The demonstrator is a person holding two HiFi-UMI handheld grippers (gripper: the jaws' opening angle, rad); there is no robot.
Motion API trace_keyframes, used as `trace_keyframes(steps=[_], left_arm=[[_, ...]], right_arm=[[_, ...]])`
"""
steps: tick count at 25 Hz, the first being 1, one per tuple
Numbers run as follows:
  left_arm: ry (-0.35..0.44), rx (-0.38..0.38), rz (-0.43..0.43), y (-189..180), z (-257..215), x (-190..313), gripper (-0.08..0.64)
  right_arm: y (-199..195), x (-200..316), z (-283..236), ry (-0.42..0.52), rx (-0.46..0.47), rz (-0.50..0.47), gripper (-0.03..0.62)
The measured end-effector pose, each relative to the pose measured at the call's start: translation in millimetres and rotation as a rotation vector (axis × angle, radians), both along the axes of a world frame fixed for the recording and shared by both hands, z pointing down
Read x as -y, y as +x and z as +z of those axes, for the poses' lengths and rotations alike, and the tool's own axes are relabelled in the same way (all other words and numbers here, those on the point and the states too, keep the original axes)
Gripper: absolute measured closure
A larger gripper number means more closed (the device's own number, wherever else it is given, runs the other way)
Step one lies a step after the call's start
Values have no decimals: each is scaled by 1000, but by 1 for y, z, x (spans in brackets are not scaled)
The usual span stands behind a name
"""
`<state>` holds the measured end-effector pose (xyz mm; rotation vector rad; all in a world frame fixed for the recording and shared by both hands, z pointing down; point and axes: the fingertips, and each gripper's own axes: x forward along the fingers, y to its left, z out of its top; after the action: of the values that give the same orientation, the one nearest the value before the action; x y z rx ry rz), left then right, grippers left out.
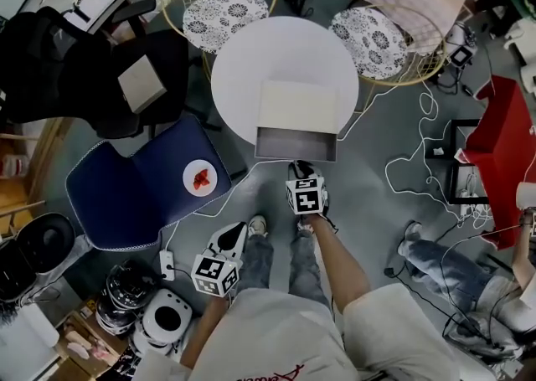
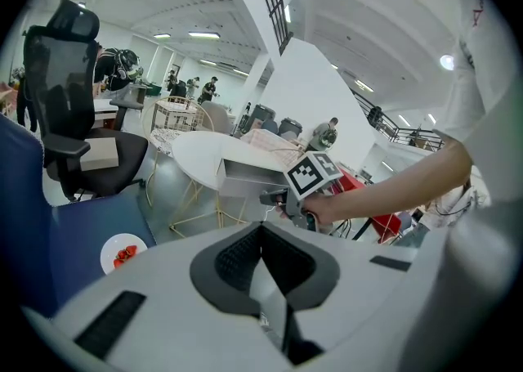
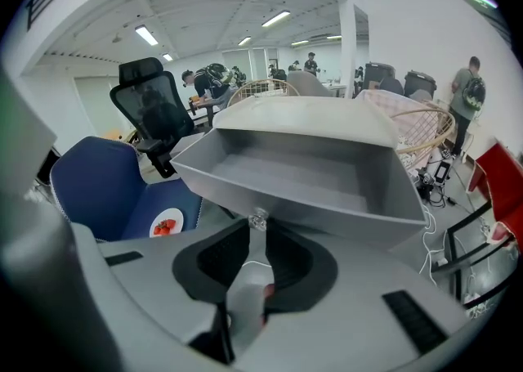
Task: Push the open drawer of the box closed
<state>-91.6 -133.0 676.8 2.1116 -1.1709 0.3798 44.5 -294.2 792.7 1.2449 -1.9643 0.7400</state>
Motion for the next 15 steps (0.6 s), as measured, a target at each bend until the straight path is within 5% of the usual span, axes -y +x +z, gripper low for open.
trace_keyframes(steps=[15], left_arm=[[-24, 10, -34, -21, 3, 0, 548]], right_arm=[[2, 69, -1, 38, -29, 4, 518]])
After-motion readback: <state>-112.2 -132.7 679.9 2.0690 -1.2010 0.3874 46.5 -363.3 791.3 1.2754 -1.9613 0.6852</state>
